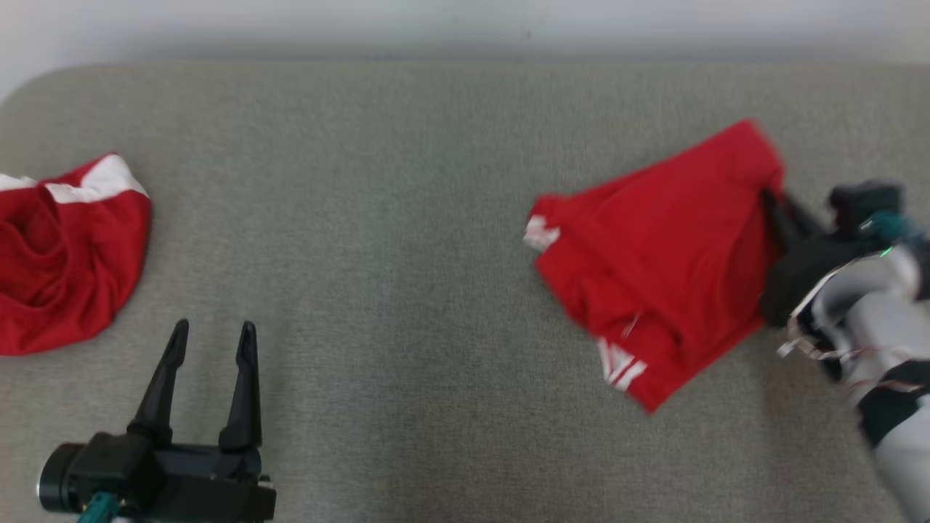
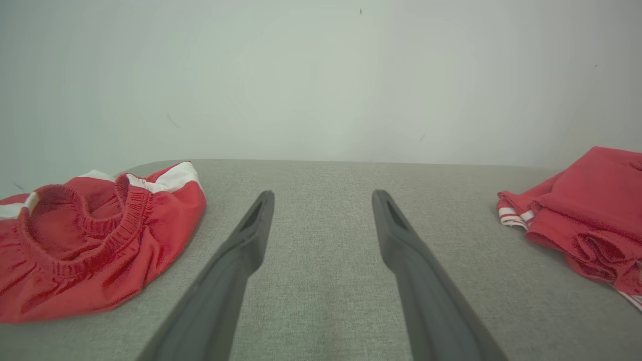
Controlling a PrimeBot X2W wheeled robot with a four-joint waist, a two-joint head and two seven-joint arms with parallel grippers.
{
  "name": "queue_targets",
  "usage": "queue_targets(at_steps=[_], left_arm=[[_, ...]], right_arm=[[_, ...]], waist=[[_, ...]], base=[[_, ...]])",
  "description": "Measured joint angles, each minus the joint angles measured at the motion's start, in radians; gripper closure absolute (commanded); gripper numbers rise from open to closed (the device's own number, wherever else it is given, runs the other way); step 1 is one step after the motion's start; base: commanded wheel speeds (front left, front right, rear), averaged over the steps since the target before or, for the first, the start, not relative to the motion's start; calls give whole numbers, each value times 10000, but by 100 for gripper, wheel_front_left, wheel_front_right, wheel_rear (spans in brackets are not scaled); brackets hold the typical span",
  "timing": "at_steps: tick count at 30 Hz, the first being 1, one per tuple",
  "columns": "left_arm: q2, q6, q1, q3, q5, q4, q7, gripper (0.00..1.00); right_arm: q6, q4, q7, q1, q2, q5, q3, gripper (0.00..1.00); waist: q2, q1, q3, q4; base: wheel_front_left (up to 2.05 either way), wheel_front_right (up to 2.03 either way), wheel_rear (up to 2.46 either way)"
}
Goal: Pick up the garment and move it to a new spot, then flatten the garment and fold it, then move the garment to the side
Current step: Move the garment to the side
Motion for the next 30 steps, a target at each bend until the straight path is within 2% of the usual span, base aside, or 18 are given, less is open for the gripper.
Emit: queue_targets(at_steps=[11, 19, 24, 30], left_arm=[[491, 0, -924, 230, 173, -487, -2, 0], [692, -2, -1042, 516, 385, -1083, 0, 0], [844, -2, -1046, 648, 437, -1323, 0, 0], [926, -2, -1115, 727, 447, -1505, 0, 0]], right_arm=[[0, -1020, 376, -1425, -2755, 339, 46, 100], [0, -1964, 1062, -1745, -4268, 499, -343, 100], [0, -2418, 1415, -1778, -5039, 654, -780, 100], [0, -2859, 1801, -1713, -5315, 596, -1338, 100]], waist=[[1, 1, 1815, -565], [0, 0, 2772, -1176], [0, -1, 3264, -1497], [-1, -1, 3715, -1704]], base=[[0, 0, 0], [0, 0, 0], [0, 0, 0], [0, 0, 0]])
